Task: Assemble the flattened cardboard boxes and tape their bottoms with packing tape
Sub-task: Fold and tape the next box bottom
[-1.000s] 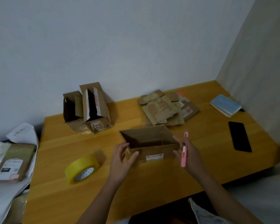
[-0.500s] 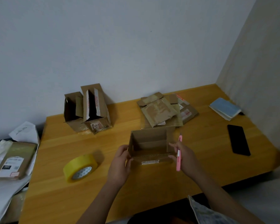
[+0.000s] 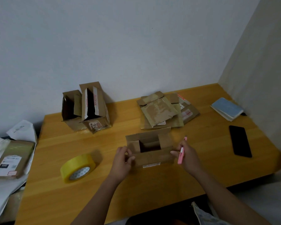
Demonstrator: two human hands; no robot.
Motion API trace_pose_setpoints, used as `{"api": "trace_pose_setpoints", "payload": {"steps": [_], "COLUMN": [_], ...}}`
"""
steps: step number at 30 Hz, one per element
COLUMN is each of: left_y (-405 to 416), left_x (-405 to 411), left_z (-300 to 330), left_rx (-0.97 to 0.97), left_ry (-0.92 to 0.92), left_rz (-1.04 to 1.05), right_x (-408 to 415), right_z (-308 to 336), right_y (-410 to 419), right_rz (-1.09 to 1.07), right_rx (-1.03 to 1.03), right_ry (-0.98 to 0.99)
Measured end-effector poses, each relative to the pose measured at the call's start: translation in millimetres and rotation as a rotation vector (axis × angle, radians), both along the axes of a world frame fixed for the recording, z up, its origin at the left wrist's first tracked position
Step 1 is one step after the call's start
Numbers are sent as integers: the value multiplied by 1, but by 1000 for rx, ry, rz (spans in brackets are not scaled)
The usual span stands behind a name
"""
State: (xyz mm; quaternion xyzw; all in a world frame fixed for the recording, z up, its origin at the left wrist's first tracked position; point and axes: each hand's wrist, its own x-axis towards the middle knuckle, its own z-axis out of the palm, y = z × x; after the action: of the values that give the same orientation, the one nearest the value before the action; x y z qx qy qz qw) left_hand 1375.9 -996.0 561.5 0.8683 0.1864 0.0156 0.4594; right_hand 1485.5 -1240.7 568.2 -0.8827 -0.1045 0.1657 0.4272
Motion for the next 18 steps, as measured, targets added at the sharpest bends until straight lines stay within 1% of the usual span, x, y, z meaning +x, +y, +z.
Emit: {"api": "trace_pose_setpoints", "payload": {"steps": [2, 4, 6, 7, 8, 9, 11, 14, 15, 18], "left_y": [-3, -7, -6, -5, -3, -1, 3, 8, 10, 8], "left_x": [4, 8, 10, 11, 12, 13, 16, 17, 16, 12], "left_z": [-2, -3, -5, -7, -9, -11, -11, -15, -16, -21], "left_rx": [-34, 18, 212, 315, 391, 426, 396, 339, 327, 265], "left_ry": [-25, -7, 16, 28, 31, 25, 28, 45, 27, -36], "left_rz": [135, 179, 182, 150, 103, 60, 12, -69, -81, -79], "right_x": [5, 6, 6, 6, 7, 8, 14, 25, 27, 29], "right_z": [-2, -6, -11, -12, -13, -14, -17, -13, -11, -13], "right_y": [3, 6, 7, 8, 8, 9, 8, 10, 10, 7], "right_rz": [-31, -43, -25, -20, -13, -7, 51, 208, 243, 220], "right_rx": [-19, -32, -50, -71, -101, -113, -128, -176, -168, -108], "right_ry": [-8, -16, -54, -90, -118, -129, -151, -283, -291, -266]}}
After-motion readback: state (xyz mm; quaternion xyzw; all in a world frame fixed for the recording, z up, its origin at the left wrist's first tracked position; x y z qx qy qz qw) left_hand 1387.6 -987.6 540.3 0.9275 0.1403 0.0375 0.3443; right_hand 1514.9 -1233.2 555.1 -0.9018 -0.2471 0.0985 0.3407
